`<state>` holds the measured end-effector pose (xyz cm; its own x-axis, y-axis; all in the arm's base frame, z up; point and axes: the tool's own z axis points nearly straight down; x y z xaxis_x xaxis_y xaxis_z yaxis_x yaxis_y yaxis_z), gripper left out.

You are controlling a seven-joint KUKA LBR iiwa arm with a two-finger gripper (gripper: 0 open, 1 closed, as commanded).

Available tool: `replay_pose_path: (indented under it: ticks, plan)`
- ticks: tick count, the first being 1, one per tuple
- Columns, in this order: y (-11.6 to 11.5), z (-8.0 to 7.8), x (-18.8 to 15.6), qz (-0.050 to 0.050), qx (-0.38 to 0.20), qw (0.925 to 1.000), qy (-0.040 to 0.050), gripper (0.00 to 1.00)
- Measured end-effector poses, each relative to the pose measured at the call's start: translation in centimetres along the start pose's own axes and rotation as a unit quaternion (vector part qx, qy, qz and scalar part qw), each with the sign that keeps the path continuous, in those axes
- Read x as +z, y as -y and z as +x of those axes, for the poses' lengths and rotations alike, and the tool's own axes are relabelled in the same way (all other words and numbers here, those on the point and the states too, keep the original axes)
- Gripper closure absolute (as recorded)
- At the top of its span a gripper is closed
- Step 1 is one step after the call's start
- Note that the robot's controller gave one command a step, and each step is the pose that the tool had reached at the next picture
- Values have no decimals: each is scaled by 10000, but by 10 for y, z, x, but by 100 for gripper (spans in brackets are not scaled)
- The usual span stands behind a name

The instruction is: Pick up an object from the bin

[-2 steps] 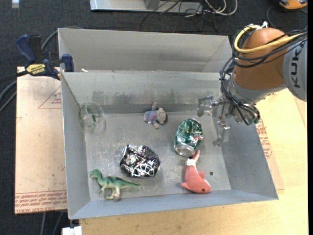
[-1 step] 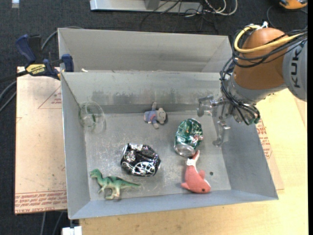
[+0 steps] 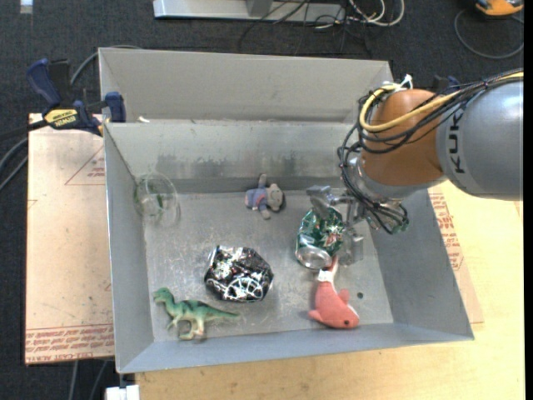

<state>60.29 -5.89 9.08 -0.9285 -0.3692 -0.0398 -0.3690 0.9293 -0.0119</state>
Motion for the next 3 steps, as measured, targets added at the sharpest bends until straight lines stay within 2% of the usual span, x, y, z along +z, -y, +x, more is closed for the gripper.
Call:
replay_pose_path:
  ticks: [1,2,3]
  plan:
    - [1,4,-6,-49,-166,9998,-102,100]
    - [1,4,-6,-49,-164,9998,-100,100]
    - [6,-11,-105,-53,-348,9993,-93,100]
